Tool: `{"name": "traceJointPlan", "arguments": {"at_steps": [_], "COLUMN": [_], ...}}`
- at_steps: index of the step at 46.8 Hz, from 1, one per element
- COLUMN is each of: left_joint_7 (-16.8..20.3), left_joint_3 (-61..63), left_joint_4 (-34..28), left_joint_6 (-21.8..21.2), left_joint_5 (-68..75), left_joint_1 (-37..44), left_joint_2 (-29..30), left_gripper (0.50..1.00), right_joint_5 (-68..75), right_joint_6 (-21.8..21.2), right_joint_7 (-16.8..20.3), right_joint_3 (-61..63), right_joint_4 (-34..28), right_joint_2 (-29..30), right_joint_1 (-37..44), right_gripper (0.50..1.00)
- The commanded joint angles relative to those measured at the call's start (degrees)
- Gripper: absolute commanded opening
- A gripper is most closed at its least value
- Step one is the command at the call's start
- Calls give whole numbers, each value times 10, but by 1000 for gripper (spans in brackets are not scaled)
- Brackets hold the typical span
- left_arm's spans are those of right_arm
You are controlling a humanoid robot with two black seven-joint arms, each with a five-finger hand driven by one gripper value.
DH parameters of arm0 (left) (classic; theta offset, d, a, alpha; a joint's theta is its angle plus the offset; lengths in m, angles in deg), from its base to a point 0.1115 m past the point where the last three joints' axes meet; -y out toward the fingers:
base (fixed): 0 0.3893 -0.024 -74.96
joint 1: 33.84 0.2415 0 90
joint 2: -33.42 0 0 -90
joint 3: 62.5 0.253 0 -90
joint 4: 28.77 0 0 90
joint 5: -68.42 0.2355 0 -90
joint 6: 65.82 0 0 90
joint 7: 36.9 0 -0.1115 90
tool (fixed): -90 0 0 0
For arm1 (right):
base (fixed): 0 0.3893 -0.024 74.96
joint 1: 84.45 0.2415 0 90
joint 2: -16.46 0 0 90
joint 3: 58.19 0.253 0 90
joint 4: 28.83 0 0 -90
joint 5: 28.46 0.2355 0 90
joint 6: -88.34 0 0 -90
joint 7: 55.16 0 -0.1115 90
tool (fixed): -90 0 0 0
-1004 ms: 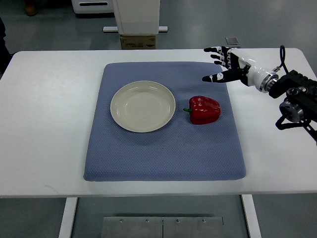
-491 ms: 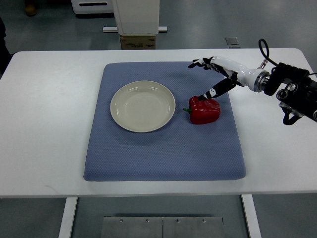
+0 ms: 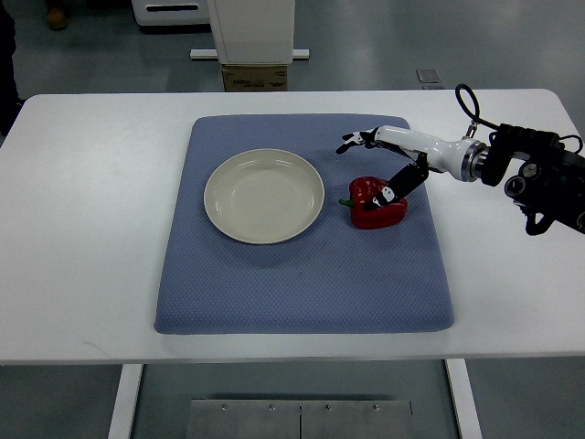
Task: Place red pepper on plate with right hand
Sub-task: 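Reach the right hand over the red bell pepper, then close the right hand fingers around the red pepper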
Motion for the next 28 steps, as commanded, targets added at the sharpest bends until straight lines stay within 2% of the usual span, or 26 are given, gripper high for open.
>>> {"name": "traceJointPlan", "arguments": {"at_steps": [1, 18, 28], "left_joint_7": [0, 0, 0], "left_joint_3": [0, 0, 0], "left_joint_4": [0, 0, 0], "left_joint_6": [0, 0, 0], "left_joint_5": [0, 0, 0], "left_joint_1": [0, 0, 0], "left_joint_2": [0, 0, 0], "left_gripper": [1000, 1000, 1000], "right_joint_5": [-7, -14, -14], "right_joint_6": [2, 10, 33], "right_joint_7": [0, 1, 0], "right_joint_3": [-9, -31, -50], "right_joint_4": [1, 9, 13], "right_joint_2": [0, 1, 2], "right_joint_1": [0, -9, -10], "right_gripper": [989, 985, 981]}}
